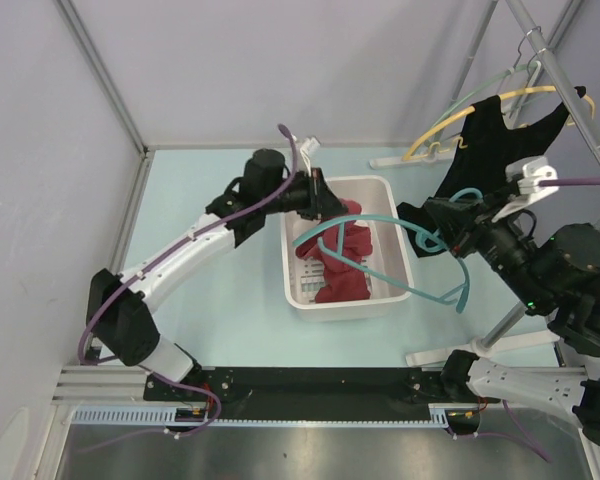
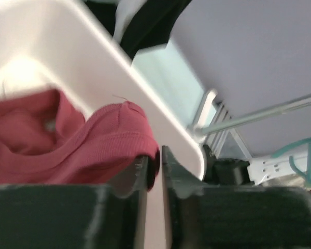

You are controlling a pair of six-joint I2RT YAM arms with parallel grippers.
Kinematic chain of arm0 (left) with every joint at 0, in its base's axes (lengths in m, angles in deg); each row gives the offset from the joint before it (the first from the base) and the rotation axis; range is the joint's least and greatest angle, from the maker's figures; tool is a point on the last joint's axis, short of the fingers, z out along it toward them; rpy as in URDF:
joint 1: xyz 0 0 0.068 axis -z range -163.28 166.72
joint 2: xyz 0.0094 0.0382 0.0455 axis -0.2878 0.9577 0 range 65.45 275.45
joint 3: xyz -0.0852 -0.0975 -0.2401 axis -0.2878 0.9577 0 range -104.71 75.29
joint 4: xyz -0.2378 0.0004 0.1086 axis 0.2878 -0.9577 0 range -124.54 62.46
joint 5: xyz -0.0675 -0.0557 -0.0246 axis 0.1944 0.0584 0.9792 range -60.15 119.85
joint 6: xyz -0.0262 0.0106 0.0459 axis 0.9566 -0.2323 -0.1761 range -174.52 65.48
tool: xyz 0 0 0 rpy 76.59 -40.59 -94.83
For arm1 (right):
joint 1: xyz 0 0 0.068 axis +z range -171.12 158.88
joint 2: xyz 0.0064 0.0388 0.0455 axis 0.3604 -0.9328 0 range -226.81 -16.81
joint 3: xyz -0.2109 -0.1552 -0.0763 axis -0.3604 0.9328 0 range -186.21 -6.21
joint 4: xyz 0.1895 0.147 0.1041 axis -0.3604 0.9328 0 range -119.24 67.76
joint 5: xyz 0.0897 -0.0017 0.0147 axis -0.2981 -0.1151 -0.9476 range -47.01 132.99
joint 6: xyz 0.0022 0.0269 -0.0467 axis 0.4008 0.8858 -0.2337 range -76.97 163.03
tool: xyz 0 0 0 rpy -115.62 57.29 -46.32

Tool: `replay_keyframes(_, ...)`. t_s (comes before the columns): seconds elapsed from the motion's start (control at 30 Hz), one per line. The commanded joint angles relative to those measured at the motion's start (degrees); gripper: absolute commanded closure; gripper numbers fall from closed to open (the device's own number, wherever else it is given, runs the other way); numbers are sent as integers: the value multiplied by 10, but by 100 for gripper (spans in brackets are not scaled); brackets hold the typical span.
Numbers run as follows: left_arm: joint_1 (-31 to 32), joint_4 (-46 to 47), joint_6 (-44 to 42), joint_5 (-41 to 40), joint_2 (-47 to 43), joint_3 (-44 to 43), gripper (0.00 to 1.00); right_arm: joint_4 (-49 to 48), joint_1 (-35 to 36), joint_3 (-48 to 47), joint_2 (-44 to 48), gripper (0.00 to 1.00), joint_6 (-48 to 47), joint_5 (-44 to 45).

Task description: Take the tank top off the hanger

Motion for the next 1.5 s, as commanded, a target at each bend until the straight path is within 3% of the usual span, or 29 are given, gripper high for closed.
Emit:
replay_keyframes(0.0,29,-71,-106,-45,-20,15,48,-9,2,36,4,100,19,-40)
replay_keyframes(0.07,29,-83,-116,-64,-47,32,26,-13,2,52,4,100,24,-41)
replay_keyframes(0.1,30,-92,-124,-73,-73,33,4,-14,3,54,6,100,22,-42)
replay_keyframes(0.13,29,-109,-129,-84,-87,31,0,-16,2,55,6,100,23,-42)
replay_keyframes(0.3,25,-164,-133,-136,-181,31,0,-11,2,51,10,100,20,-48)
replay_keyframes(0.47,20,-180,-118,-162,-339,93,0,19,1,39,10,100,20,-53)
replay_keyframes(0.63,19,-178,-127,-100,-438,74,1,53,1,40,17,100,5,-86)
replay_keyframes(0.8,19,-200,-110,29,-411,-33,1,86,2,38,9,100,-9,-139)
replay_keyframes(0.83,18,-208,-102,88,-396,-61,1,95,1,37,3,100,-10,-145)
replay_keyframes(0.97,26,-223,-81,157,-355,-64,0,100,2,39,-3,100,-5,-153)
replay_keyframes(1.13,124,-226,-90,93,-349,-4,1,100,2,39,-15,100,-4,-156)
replay_keyframes(1.3,220,-257,-107,-4,-325,-14,5,100,3,40,-29,100,-5,-152)
replay_keyframes(1.43,237,-272,-111,-46,-311,-15,10,95,4,42,-33,100,-8,-156)
replay_keyframes(1.47,239,-274,-112,-54,-303,-16,17,94,4,43,-33,100,-9,-156)
